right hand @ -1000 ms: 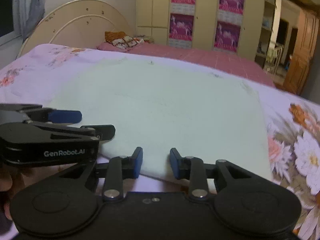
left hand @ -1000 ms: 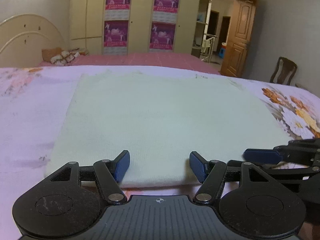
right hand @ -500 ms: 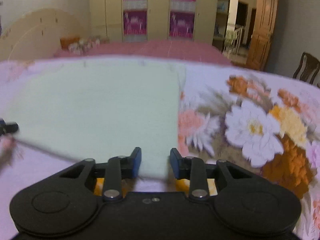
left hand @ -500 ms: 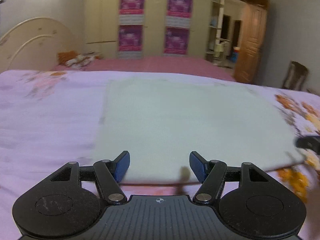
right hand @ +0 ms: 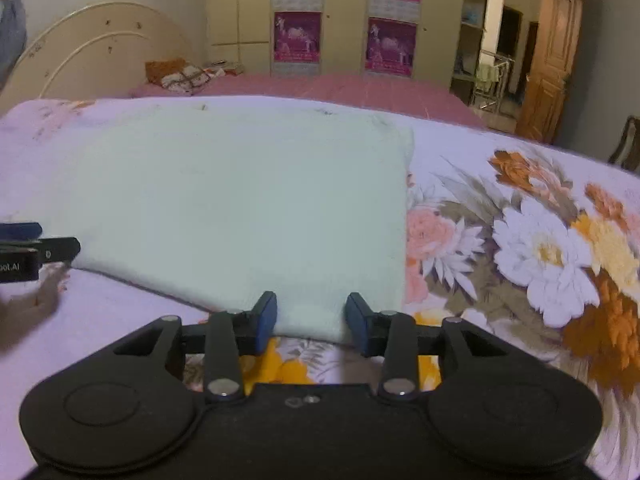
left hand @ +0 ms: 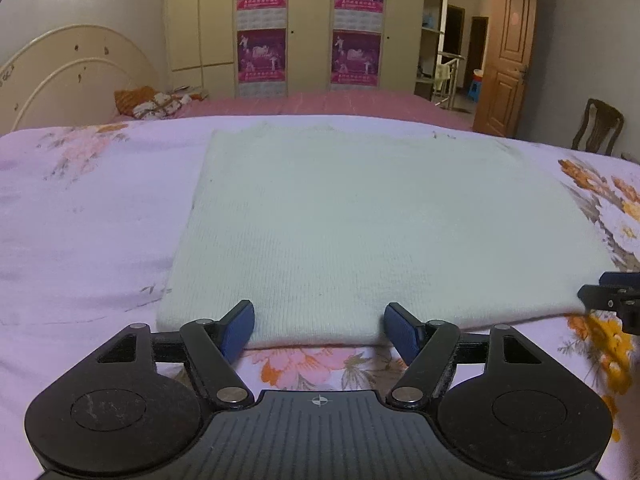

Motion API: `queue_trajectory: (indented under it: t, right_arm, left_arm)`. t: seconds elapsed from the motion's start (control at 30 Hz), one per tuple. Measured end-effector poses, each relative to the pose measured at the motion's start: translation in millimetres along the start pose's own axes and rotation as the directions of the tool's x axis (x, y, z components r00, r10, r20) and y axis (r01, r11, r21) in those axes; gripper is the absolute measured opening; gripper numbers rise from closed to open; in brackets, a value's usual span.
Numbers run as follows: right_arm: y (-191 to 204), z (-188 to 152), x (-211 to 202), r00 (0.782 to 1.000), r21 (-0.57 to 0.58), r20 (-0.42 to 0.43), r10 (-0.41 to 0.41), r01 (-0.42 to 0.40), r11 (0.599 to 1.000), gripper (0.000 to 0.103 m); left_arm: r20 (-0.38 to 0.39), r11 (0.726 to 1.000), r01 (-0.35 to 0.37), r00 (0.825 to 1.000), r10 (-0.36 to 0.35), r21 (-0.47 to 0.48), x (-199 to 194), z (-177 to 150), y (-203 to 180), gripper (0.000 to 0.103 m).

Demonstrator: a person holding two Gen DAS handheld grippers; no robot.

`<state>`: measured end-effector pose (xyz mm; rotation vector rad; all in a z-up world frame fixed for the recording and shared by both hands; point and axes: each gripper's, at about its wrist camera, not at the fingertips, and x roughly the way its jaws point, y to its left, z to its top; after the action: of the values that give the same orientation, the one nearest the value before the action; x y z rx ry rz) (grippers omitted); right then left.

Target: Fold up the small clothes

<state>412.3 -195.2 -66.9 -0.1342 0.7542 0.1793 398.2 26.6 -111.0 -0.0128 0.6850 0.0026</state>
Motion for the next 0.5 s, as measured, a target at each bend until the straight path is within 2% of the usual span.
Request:
queue_trajectory:
  t: [0.07,0.17,0.37,0.5]
  right_arm:
    - [-2,2,-1,1.0,0.015,-0.01,0.01,-0.01,1.0,0.039]
    - [-9,4,-11,0.999,0.052,0.02,0.027,-0.028,0.998,0.038]
    - [-11,1,-34,0.998,0.052,0.058,0.037,-0.041,0.998,0.038]
    - [-11,1,-43,0.996,0.055,0.076,0.046,-0.051,0.997,0.039]
  left_arm:
    - [-0.001,1.0,-0.003,1.0,0.003,-0.018,-5,0,3,0.072]
    - [0.01,1.0,-0.013,1.0,0.013,-0.025,-18,0,2,0.072]
    - [0.003,0.998,-0.032,0.999,0.032,-0.052,-37,-11,14,0.072]
    - [0.002,0.994,-0.022,1.0,0.022,-0.103,-45,-17,23,0.072]
